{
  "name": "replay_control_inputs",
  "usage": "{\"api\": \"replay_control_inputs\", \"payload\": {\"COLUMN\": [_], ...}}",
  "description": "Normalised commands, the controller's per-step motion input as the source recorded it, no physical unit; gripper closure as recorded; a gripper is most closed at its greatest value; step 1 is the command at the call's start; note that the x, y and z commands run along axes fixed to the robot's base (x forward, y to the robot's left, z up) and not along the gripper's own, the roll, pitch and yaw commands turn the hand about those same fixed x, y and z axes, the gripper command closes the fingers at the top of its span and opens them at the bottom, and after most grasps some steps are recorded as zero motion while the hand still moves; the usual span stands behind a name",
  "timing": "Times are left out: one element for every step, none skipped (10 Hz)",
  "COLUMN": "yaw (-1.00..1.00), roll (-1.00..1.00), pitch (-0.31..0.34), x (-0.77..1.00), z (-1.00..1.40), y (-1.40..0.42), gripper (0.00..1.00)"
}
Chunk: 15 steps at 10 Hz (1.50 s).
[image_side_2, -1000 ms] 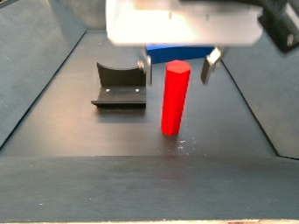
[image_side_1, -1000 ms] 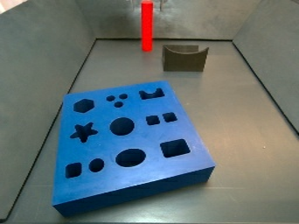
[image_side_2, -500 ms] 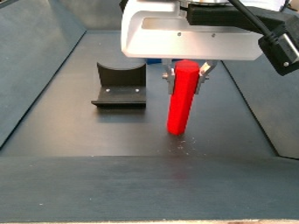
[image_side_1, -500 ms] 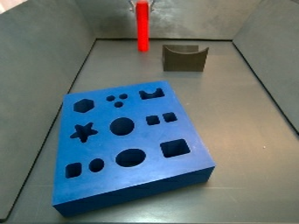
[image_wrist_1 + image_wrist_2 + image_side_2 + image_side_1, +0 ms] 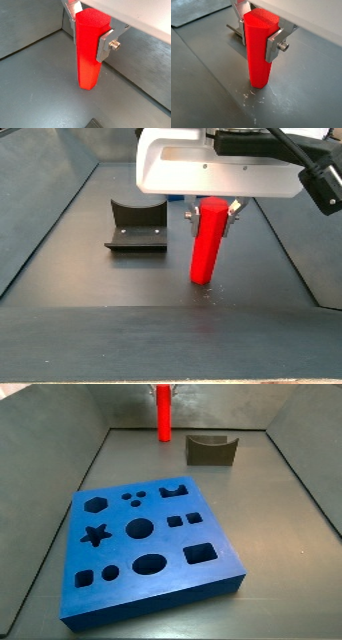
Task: Pick up the hexagon object. Move up. Move to above the board. Insert the hexagon object.
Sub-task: Pick up the hexagon object, then move up, then move to above the board.
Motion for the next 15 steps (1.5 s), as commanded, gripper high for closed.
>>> {"api": "replay_control_inputs", "payload": {"yaw": [0.00,0.00,0.00,0.00,0.00,0.00,-0.04,-0.04,-0.04,-0.03,-0.18,-0.16,-0.14,-0.10,-0.08], "roll": [0.00,0.00,0.00,0.00,0.00,0.00,-0.02,-0.02,-0.01,-0.01,-0.15,-0.16,-0.16,-0.17,-0.17], "pitch": [0.000,0.000,0.000,0.000,0.000,0.000,0.039,0.058,0.055,0.061,-0.127,-0.097,-0.065,-0.015,0.020], "x": [0.00,0.00,0.00,0.00,0.00,0.00,-0.05,-0.07,-0.05,-0.03,0.15,0.16,0.14,0.12,0.11], "z": [0.00,0.00,0.00,0.00,0.00,0.83,0.80,0.65,0.55,0.32,1.00,1.00,1.00,1.00,0.94], "y": [0.00,0.00,0.00,0.00,0.00,0.00,-0.07,-0.06,-0.04,-0.02,-0.08,-0.08,-0.07,-0.04,-0.04], "gripper": [1.00,1.00,1.00,1.00,1.00,1.00,1.00,1.00,1.00,1.00,1.00,1.00,1.00,1.00,1.00]}}
